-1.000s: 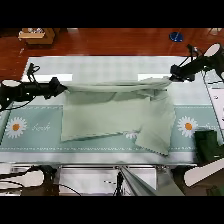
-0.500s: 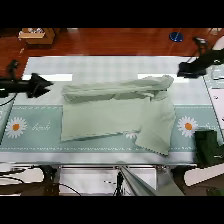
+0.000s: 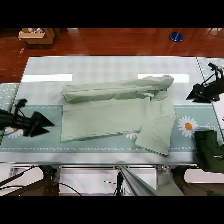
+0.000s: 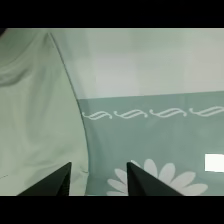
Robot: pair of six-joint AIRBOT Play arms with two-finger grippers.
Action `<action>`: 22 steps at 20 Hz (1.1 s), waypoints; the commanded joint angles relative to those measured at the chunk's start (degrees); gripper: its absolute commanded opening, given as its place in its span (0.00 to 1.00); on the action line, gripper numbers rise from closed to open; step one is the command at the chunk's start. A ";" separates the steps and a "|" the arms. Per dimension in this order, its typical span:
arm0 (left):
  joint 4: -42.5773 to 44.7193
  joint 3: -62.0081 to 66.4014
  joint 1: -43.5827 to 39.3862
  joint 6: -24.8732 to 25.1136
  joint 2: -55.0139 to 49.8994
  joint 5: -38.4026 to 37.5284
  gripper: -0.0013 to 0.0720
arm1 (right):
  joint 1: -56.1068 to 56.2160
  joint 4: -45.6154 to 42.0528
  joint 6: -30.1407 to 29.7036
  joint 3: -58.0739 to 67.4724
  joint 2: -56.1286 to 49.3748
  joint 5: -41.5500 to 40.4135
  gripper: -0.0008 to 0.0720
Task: Fold the shirts.
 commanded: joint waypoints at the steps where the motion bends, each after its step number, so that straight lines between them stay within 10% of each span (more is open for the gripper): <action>1: 0.90 -7.98 -0.79 1.03 0.92 3.80 0.77 | -1.29 3.08 -2.60 -5.81 1.99 -2.05 0.60; 3: 0.92 -9.77 -2.64 1.01 0.70 5.88 0.95 | -1.29 4.31 -2.97 -6.51 1.99 -2.54 0.60; 9: -3.78 -10.14 -10.43 -1.42 -1.46 17.64 0.96 | -1.27 5.57 -3.21 -6.67 2.12 -2.32 0.60; 12: -6.64 -10.14 -13.22 -4.00 -1.62 22.80 0.29 | -1.25 5.92 -3.21 -6.67 3.43 -2.43 0.60; 16: -6.21 -10.14 -12.90 -3.19 -1.57 20.85 0.05 | -1.64 6.71 -3.67 -6.73 4.76 -1.68 0.66; 22: -6.01 -10.14 -12.79 0.24 -1.53 16.52 0.05 | -10.16 7.98 -5.68 -17.27 4.79 1.51 0.67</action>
